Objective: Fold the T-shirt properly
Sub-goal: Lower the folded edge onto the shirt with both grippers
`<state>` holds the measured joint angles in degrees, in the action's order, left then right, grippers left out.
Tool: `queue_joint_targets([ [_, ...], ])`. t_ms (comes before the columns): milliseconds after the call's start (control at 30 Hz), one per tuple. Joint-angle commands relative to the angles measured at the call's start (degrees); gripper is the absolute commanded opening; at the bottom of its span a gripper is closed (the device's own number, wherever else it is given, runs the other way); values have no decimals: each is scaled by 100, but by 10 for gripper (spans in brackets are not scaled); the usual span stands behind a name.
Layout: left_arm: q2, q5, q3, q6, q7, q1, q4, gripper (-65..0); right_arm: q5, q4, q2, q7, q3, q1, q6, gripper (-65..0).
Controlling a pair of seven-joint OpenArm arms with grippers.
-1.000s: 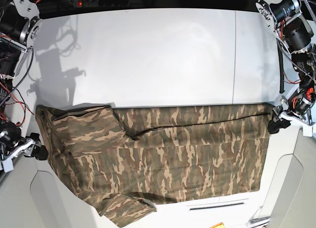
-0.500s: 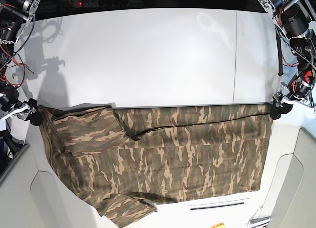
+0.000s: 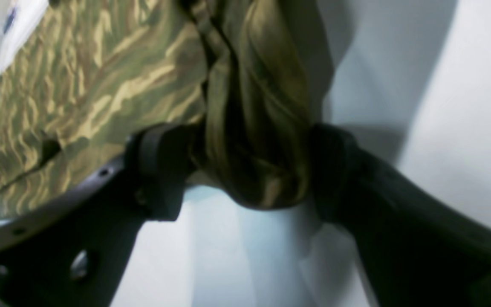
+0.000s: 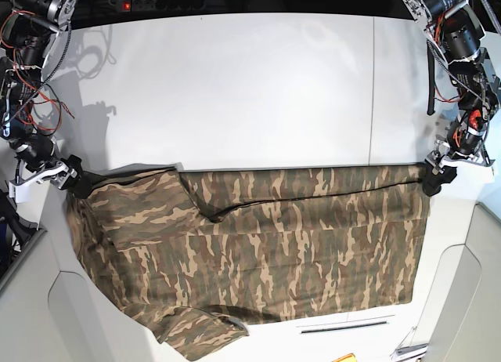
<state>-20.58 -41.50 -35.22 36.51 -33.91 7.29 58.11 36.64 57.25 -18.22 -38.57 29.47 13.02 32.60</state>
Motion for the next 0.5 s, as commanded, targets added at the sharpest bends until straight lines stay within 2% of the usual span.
queue_joint_targets([
  [0, -7, 70, 118, 15, -87, 48, 37, -172, 66, 57, -15, 17, 7, 129, 46, -213],
  [133, 79, 459, 367, 11, 264, 68, 37, -175, 48, 57, 157, 11, 7, 256, 83, -218],
  [167, 94, 516, 393, 11, 289, 87, 37, -195, 20, 57, 179, 13, 7, 284, 83, -234],
  [200, 94, 568, 400, 11, 284, 114, 37, -245, -4, 57, 197, 13, 7, 323, 83, -275],
  [233, 94, 614, 409, 13, 260, 142, 37, -331, -44, 57, 203, 9, 7, 356, 83, -343],
  [300, 85, 669, 409, 11, 87, 212, 37, -576, -42, 66, 199, 9, 7, 400, 85, -514],
  [333, 68, 671, 409, 13, 35, 229, 39, -650, -42, 72, 195, 0, 7, 409, 90, -584],
  [367, 61, 669, 409, 13, 0, 254, 39, -650, -42, 72, 186, -39, 7, 422, 131, -642],
  [467, 24, 658, 409, 15, -68, 286, 68, -650, -33, 98, 186, -297, 9, 476, 153, -650],
])
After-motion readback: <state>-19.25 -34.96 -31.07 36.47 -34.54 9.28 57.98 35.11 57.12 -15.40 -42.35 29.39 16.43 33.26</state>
